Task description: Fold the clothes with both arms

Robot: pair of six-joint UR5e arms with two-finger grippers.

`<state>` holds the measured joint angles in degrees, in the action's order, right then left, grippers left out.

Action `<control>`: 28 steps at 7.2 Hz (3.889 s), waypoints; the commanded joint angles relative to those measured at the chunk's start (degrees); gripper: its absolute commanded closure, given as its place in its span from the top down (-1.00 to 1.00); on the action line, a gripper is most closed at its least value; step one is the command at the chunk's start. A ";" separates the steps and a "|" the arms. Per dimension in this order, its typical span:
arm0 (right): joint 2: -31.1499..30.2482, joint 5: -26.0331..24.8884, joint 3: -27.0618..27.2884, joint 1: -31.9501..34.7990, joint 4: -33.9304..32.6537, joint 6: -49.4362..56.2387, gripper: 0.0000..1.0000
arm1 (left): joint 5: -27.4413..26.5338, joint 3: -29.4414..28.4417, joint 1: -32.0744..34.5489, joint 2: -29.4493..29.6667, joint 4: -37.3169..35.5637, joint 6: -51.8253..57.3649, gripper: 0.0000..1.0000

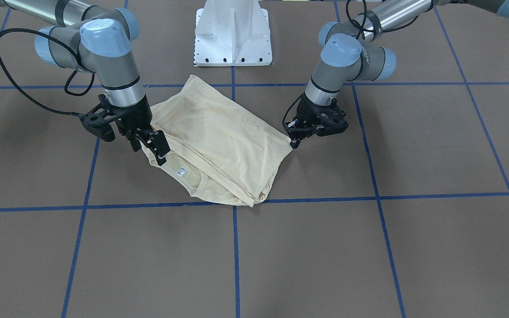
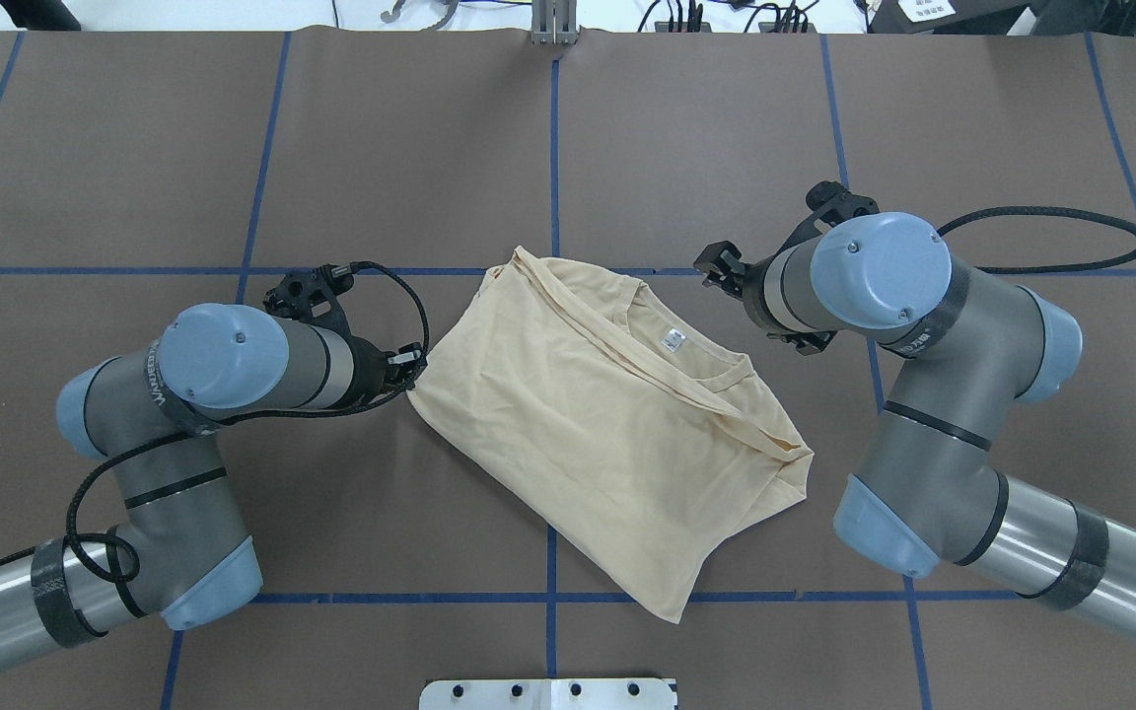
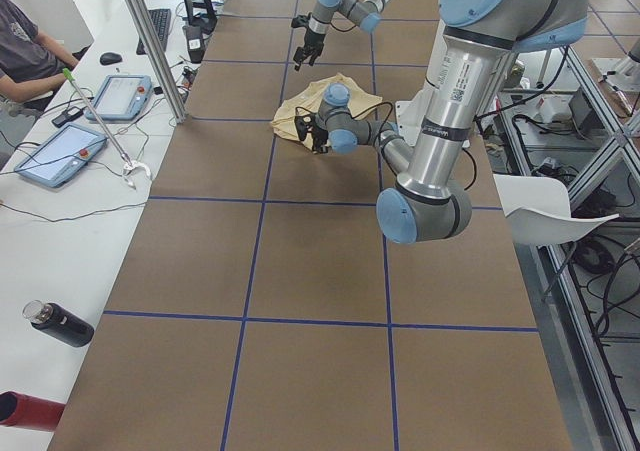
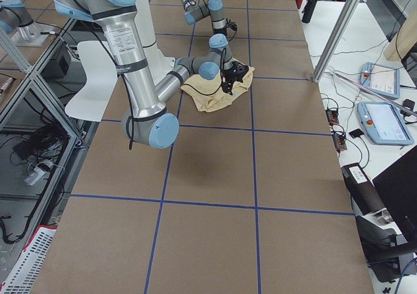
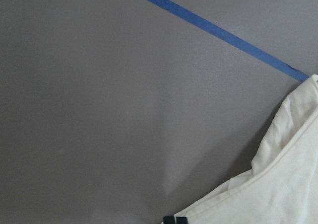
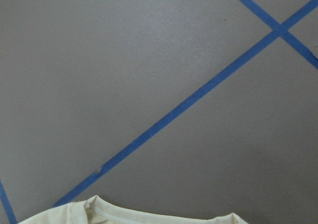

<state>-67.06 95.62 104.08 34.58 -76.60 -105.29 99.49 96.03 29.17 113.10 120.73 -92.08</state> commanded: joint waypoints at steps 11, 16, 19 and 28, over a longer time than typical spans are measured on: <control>6.24 -4.10 -2.83 -9.23 -0.38 -0.01 1.00 | 3.43 -7.07 18.11 10.06 0.78 21.64 0.00; 7.30 -8.59 -2.65 -18.65 -3.29 -1.39 0.99 | 3.43 -4.54 19.08 8.71 -0.50 22.21 0.00; 7.21 -9.23 -2.57 -19.55 -2.76 -10.34 0.96 | 3.43 -4.54 18.82 8.71 -0.41 21.51 0.00; 5.27 -9.14 -1.95 -21.65 -2.76 -18.09 0.80 | 3.43 -4.36 18.82 8.80 -0.50 21.24 0.01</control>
<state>-61.93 86.54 102.56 13.41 -79.39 -122.33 102.92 91.58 47.96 121.95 120.24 -70.84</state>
